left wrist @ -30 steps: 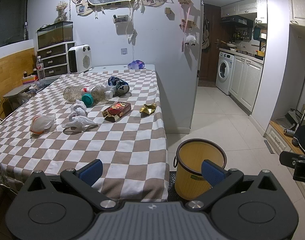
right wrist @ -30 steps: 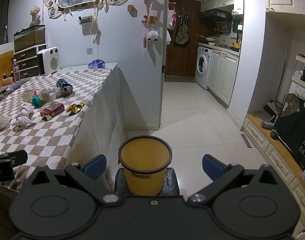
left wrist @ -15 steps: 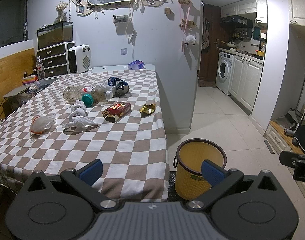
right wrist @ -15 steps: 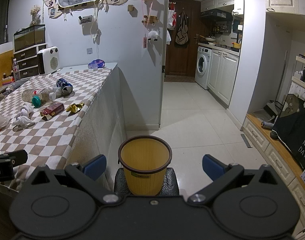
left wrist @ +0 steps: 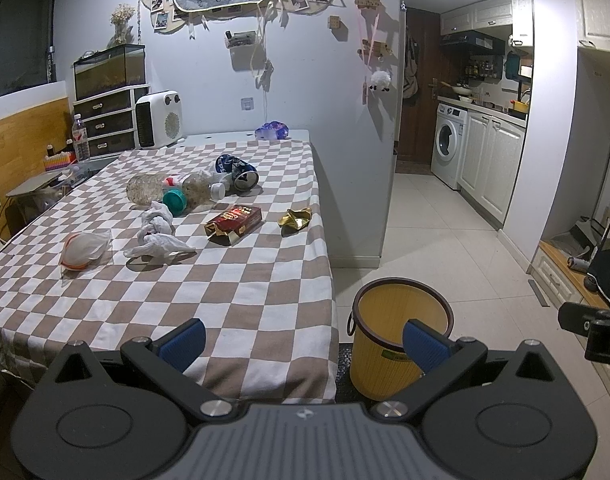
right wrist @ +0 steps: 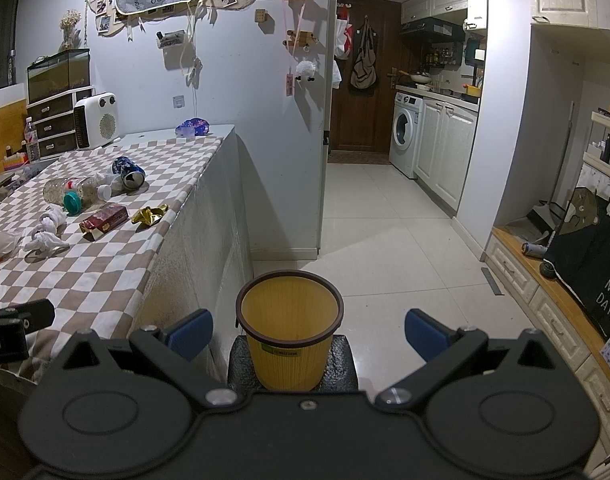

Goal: Collect trash

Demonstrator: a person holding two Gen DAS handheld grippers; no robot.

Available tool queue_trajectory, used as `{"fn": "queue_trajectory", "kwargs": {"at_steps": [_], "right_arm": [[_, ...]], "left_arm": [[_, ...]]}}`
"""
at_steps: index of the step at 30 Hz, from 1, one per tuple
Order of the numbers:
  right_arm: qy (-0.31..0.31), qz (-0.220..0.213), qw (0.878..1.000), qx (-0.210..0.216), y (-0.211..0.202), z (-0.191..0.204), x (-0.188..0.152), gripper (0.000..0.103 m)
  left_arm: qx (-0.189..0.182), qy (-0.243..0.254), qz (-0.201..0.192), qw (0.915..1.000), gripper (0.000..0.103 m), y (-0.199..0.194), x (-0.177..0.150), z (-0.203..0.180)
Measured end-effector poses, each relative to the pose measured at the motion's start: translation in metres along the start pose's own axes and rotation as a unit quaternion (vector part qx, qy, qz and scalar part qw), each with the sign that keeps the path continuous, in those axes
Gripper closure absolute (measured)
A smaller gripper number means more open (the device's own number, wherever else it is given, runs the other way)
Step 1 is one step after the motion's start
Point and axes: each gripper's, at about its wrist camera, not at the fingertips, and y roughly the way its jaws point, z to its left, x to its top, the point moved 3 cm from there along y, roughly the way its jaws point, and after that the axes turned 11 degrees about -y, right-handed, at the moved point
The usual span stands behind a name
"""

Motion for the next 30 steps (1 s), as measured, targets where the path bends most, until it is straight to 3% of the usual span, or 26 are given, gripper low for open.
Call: {"fn": "queue_trajectory", "kwargs": {"at_steps": [25, 30], "right_arm": [[0.0, 0.001, 1.0, 0.0, -0.004, 0.002, 0.006, 0.0], [0.002, 0.003, 1.0, -0.003, 0.006, -0.005, -0.006, 0.0]], "left_arm": [[-0.001, 0.002, 0.0, 1.0, 0.0, 0.0, 0.0, 0.0], [-0.001, 0.006, -0.006, 1.0, 0.0, 0.008, 0.0, -0.002]]}}
